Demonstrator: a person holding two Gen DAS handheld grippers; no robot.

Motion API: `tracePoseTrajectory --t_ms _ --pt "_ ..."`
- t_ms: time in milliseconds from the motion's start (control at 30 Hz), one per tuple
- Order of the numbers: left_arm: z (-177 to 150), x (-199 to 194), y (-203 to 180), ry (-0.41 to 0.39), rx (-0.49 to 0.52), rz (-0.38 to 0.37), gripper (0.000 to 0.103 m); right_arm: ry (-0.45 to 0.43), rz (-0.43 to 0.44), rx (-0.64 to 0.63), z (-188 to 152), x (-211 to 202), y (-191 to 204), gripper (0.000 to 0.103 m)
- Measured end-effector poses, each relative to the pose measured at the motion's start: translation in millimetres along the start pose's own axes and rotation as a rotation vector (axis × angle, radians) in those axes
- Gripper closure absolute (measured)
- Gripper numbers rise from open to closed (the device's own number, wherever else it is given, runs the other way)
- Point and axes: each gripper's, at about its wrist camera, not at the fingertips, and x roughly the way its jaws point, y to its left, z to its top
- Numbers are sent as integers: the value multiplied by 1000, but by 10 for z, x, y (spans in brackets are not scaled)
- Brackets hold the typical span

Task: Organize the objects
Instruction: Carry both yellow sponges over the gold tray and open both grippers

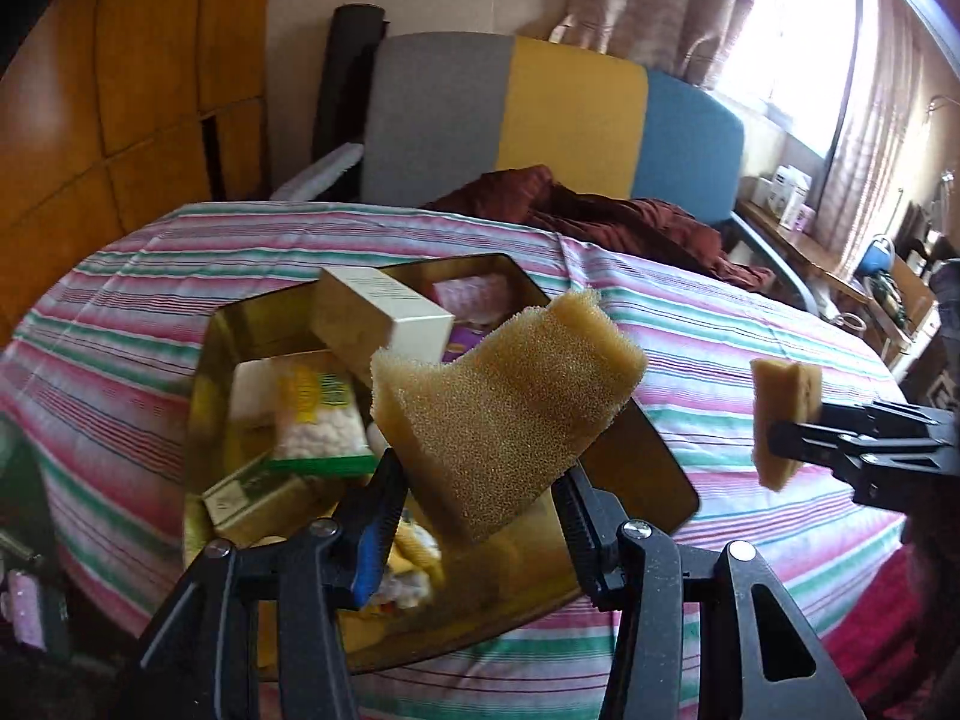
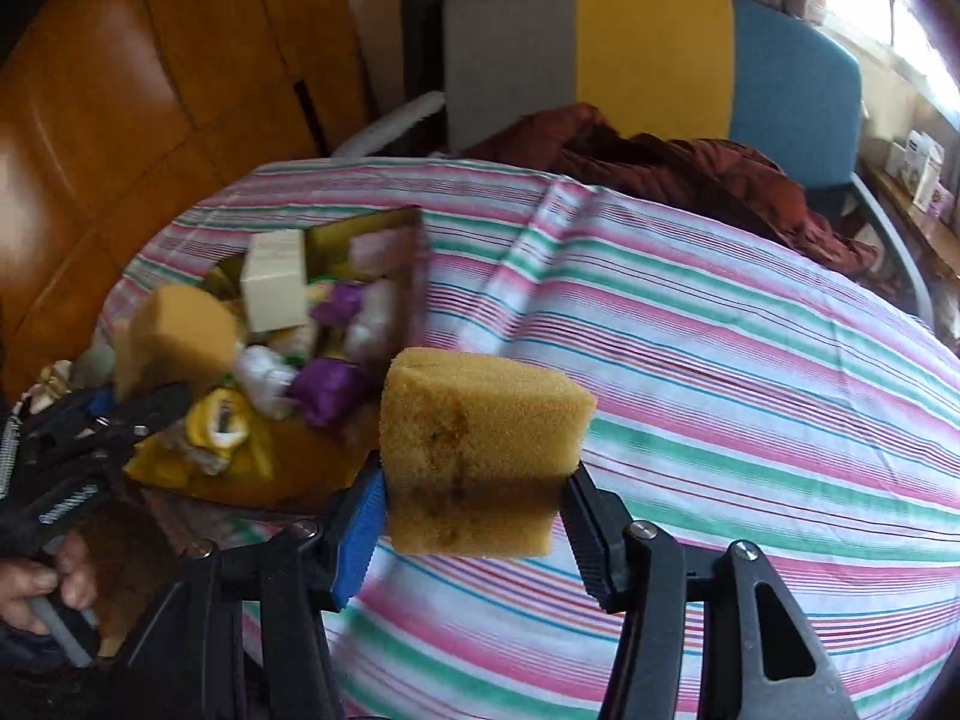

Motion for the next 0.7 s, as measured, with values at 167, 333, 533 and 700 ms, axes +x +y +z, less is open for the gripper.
tracePoseTrajectory --t_ms 167,333,533,700 --pt "-15 24 69 9 -9 28 53 3 49 -2 0 63 231 47" --pt "-34 69 141 27 -24 43 52 11 81 -31 13 128 436 47" --pt "-42 132 265 57 -74 14 52 35 85 -62 24 249 582 46" --pt "10 161 370 78 -139 -67 52 39 82 -59 85 328 601 45"
